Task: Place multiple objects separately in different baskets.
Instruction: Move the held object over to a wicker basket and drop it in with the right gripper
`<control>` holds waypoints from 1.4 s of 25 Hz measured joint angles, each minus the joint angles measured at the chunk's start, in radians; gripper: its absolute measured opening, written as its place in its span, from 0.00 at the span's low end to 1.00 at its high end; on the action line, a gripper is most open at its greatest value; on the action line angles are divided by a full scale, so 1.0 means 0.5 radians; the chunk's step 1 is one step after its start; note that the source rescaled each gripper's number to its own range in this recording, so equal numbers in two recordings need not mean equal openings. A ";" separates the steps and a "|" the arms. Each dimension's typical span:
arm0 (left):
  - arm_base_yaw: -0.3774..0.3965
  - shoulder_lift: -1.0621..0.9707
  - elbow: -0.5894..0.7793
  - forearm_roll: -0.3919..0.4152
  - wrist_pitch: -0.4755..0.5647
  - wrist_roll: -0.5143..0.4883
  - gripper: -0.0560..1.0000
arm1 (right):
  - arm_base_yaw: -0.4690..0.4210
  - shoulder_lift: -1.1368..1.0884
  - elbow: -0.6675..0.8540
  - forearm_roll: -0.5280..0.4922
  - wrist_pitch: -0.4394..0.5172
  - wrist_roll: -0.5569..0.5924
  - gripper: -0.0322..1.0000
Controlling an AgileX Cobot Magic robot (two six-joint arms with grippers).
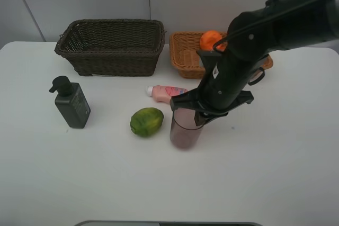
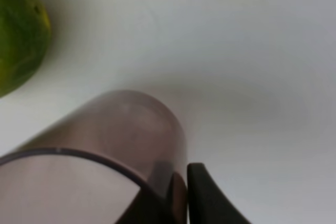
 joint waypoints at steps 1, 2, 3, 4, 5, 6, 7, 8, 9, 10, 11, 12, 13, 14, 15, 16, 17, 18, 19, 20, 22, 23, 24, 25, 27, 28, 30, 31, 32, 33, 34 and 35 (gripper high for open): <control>0.000 0.000 0.000 0.000 0.000 0.000 1.00 | 0.000 -0.014 0.000 0.000 -0.002 0.000 0.03; 0.000 0.000 0.000 0.000 0.000 0.000 1.00 | 0.000 -0.022 0.000 0.000 -0.002 0.000 0.03; 0.000 0.000 0.000 0.000 0.000 0.000 1.00 | 0.000 -0.027 0.000 0.000 -0.002 0.000 0.03; 0.000 0.000 0.000 0.000 0.000 0.000 1.00 | 0.000 -0.029 0.000 0.000 -0.002 0.000 0.03; 0.000 0.000 0.000 0.000 0.000 0.000 1.00 | 0.000 -0.031 0.000 0.000 -0.002 0.000 0.03; 0.000 0.000 0.000 0.000 0.000 0.000 1.00 | 0.000 -0.031 0.000 0.000 -0.002 0.000 0.03; 0.000 0.000 0.000 0.000 0.000 0.000 1.00 | 0.000 -0.033 0.000 0.000 -0.002 0.000 0.03; 0.000 0.000 0.000 0.000 0.000 0.000 1.00 | 0.000 -0.033 0.000 0.000 -0.002 0.000 0.03; 0.000 0.000 0.000 0.000 0.000 0.000 1.00 | 0.000 -0.033 0.000 0.000 -0.002 0.000 0.03; 0.000 0.000 0.000 0.000 0.000 0.000 1.00 | 0.000 -0.033 0.000 0.000 -0.002 0.000 0.03; 0.000 0.000 0.000 0.000 0.000 0.000 1.00 | 0.000 -0.033 0.000 0.000 -0.002 0.000 0.03; 0.000 0.000 0.000 0.000 0.000 0.000 1.00 | 0.000 -0.033 0.000 0.000 -0.002 0.000 0.03; 0.000 0.000 0.000 0.000 0.000 0.000 1.00 | 0.000 -0.035 0.000 0.000 -0.002 0.000 0.03; 0.000 0.000 0.000 0.000 0.000 0.000 1.00 | 0.000 -0.037 0.000 0.000 -0.002 0.000 0.03; 0.000 0.000 0.000 0.000 0.000 0.000 1.00 | 0.000 -0.043 0.000 -0.002 -0.002 0.000 0.03; 0.000 0.000 0.000 0.000 0.000 0.000 1.00 | 0.000 -0.047 0.000 -0.002 -0.002 0.000 0.03; 0.000 0.000 0.000 0.000 0.000 0.000 1.00 | 0.000 -0.058 0.000 -0.002 -0.002 0.000 0.03; 0.000 0.000 0.000 0.000 0.000 0.000 1.00 | 0.000 -0.070 -0.004 -0.002 0.008 0.000 0.03; 0.000 0.000 0.000 0.000 0.000 0.000 1.00 | 0.000 -0.081 -0.006 -0.002 0.009 0.000 0.03; 0.000 0.000 0.000 0.000 0.000 0.000 1.00 | 0.000 -0.095 -0.009 -0.002 0.009 0.000 0.03; 0.000 0.000 0.000 0.000 0.000 0.000 1.00 | 0.000 -0.115 -0.016 -0.002 0.010 0.000 0.03; 0.000 0.000 0.000 0.000 0.000 0.000 1.00 | 0.000 -0.121 -0.020 -0.002 0.013 0.000 0.03; 0.000 0.000 0.000 0.000 0.000 0.000 1.00 | 0.000 -0.123 -0.027 -0.002 0.017 0.000 0.03; 0.000 0.000 0.000 0.000 0.000 0.000 1.00 | 0.000 -0.127 -0.030 -0.002 0.017 0.000 0.03; 0.000 0.000 0.000 0.000 0.000 0.000 1.00 | 0.000 -0.136 -0.038 -0.002 0.033 0.000 0.03; 0.000 0.000 0.000 0.000 0.000 0.000 1.00 | 0.000 -0.139 -0.049 -0.004 0.043 -0.002 0.03; 0.000 0.000 0.000 0.000 0.000 0.000 1.00 | 0.000 -0.146 -0.076 -0.004 0.048 -0.004 0.03; 0.000 0.000 0.000 0.000 0.000 0.000 1.00 | 0.000 -0.146 -0.095 -0.006 0.058 -0.007 0.03; 0.000 0.000 0.000 0.000 0.000 0.000 1.00 | 0.000 -0.146 -0.114 -0.010 0.071 -0.007 0.03; 0.000 0.000 0.000 0.000 0.000 0.000 1.00 | 0.000 -0.146 -0.146 -0.011 0.085 -0.007 0.03; 0.000 0.000 0.000 0.000 0.000 0.000 1.00 | 0.000 -0.146 -0.172 -0.015 0.097 -0.009 0.03; 0.000 0.000 0.000 0.000 0.000 0.000 1.00 | 0.000 -0.146 -0.206 -0.025 0.112 -0.009 0.03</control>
